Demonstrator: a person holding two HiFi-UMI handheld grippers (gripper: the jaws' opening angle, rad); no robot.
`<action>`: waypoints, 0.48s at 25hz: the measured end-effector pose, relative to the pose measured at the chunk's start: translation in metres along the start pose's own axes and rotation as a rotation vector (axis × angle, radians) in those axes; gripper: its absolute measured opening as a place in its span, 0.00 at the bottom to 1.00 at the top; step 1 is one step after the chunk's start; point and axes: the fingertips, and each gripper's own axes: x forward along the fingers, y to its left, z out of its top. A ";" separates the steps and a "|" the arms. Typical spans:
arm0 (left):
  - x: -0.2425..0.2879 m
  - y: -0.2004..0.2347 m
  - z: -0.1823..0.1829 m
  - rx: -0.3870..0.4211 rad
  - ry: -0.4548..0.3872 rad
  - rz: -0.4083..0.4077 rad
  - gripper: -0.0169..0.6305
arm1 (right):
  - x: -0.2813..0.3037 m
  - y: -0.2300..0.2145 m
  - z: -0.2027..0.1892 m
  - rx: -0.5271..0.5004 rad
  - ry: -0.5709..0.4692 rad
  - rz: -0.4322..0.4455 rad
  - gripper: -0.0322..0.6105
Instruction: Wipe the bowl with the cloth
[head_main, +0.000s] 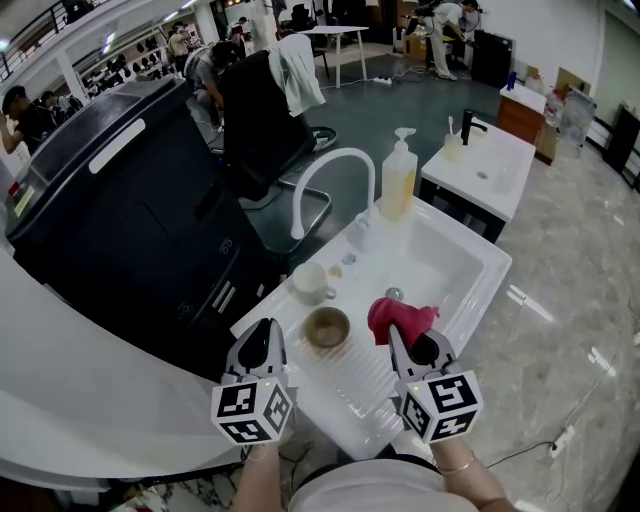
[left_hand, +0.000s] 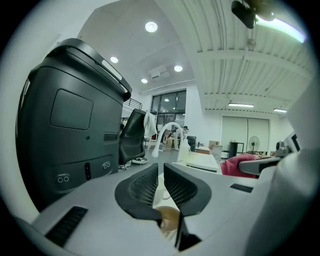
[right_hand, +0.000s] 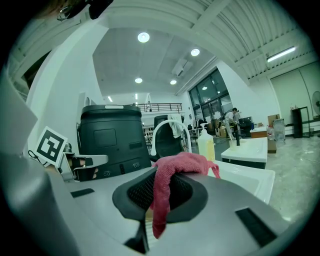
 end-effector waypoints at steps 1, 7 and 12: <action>-0.003 0.000 0.000 -0.002 -0.003 0.000 0.11 | 0.000 0.000 0.000 0.000 -0.001 -0.001 0.10; -0.013 0.001 0.000 0.016 -0.008 0.017 0.10 | -0.003 -0.003 -0.001 0.016 -0.006 -0.014 0.10; -0.018 0.002 -0.003 -0.006 -0.007 0.015 0.10 | -0.005 -0.003 -0.002 0.013 -0.005 -0.018 0.10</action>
